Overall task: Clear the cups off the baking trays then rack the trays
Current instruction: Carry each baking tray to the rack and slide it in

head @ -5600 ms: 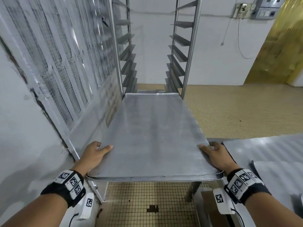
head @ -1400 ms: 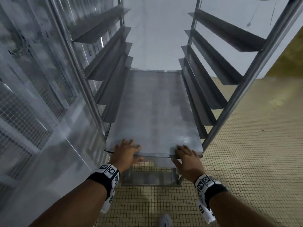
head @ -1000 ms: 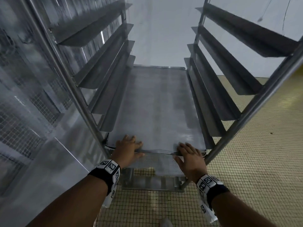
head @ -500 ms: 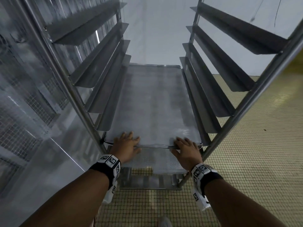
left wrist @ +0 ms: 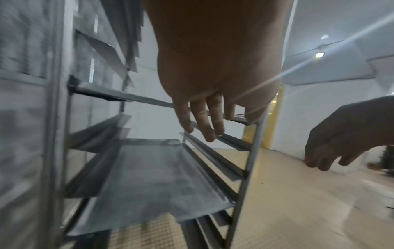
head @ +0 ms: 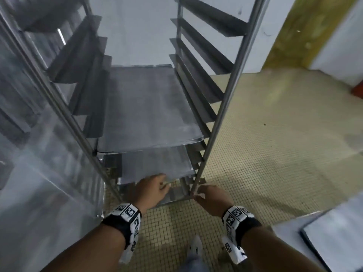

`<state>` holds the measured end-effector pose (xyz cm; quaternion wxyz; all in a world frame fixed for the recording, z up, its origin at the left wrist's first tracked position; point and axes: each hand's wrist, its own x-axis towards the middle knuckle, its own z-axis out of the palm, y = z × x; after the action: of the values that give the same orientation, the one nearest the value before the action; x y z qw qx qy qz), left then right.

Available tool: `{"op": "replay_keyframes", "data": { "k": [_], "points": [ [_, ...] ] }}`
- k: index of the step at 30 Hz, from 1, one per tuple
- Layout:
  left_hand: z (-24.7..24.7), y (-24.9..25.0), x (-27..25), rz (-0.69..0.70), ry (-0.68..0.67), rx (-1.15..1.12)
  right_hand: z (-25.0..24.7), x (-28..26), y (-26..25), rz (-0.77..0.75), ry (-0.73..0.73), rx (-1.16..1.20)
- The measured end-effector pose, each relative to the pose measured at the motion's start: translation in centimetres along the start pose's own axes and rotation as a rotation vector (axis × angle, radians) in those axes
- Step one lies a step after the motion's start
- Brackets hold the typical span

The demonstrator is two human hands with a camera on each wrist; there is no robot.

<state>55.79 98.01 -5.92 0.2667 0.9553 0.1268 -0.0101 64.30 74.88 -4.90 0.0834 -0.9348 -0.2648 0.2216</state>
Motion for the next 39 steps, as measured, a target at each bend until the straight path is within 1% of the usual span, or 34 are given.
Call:
{"op": "replay_keyframes", "data": {
  "k": [2,5,7,11,14,18,21,24,27,31,35,39],
  "points": [
    [2.3,3.3,-0.7,0.072,-0.053,-0.100,0.4,-4.0,2.8,0.084,0.045,0.059],
    [6.3,9.1,-1.5,0.191,-0.261,-0.196,1.1,-10.2,7.9,0.239,0.118,0.112],
    [9.1,13.4,-2.2,0.288,-0.416,-0.177,1.5,-15.1,11.5,0.374,0.178,0.152],
    [14.1,22.0,-4.9,0.447,-0.604,-0.134,2.8,-25.5,17.7,0.580,0.316,0.217],
    [17.5,28.7,-8.6,0.581,-0.675,-0.085,4.5,-33.8,21.6,0.736,0.377,0.251],
    [22.5,37.3,-15.0,0.721,-0.761,-0.039,8.1,-45.5,26.0,0.931,0.449,0.303],
    [26.8,42.9,-20.9,0.767,-0.814,-0.051,11.0,-54.1,28.8,1.047,0.475,0.321],
    [30.8,47.1,-26.4,0.824,-0.846,-0.053,13.8,-61.1,31.0,1.154,0.509,0.350],
    [33.6,50.6,-31.3,0.870,-0.878,-0.044,17.0,-66.9,32.4,1.205,0.509,0.392],
    [36.2,53.7,-35.5,0.838,-0.907,-0.063,20.6,-71.7,32.6,1.188,0.496,0.475],
    [38.7,55.0,-36.9,0.783,-0.902,-0.059,22.4,-74.1,32.3,1.143,0.509,0.516],
    [40.1,55.9,-36.6,0.778,-0.892,-0.007,23.0,-75.0,31.9,1.119,0.511,0.547]
  ]
}}
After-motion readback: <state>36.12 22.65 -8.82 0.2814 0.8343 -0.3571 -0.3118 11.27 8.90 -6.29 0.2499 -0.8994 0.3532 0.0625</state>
